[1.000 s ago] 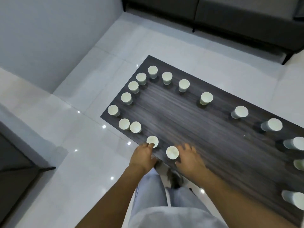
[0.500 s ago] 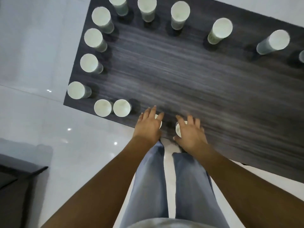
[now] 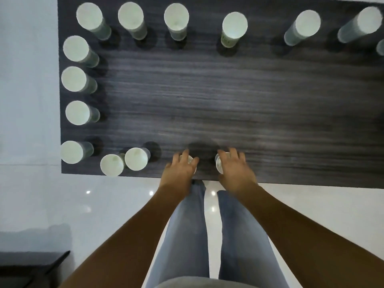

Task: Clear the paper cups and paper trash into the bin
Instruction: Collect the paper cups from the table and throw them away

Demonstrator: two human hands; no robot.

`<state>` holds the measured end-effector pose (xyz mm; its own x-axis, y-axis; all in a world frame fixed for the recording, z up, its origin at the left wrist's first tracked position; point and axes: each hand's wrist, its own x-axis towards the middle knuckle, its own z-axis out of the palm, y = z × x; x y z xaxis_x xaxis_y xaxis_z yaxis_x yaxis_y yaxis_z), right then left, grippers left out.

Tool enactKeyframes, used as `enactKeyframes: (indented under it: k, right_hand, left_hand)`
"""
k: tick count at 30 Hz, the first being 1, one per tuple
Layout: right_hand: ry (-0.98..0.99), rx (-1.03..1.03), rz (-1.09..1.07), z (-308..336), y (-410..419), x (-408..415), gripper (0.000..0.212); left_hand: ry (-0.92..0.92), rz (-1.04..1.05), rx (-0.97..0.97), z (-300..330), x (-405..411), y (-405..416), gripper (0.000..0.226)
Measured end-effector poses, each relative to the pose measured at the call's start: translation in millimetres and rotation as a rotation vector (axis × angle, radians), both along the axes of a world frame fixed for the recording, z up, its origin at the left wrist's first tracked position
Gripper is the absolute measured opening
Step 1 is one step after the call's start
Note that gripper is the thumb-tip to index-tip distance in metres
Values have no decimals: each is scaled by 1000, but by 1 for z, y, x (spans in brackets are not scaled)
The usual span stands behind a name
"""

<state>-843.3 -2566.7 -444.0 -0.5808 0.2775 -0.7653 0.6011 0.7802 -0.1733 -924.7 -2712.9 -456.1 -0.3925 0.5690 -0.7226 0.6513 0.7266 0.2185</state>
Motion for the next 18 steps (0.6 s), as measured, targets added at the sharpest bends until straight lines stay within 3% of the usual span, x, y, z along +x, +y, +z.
enactKeyframes:
  k: [10, 18]
  right_hand:
    - [108, 86, -261, 118, 45, 39, 78]
    - [211, 179, -512, 206, 93, 175, 78]
  left_hand:
    - [-2, -159, 87, 123, 7, 83, 56]
    - [20, -418, 162, 213, 110, 180, 55]
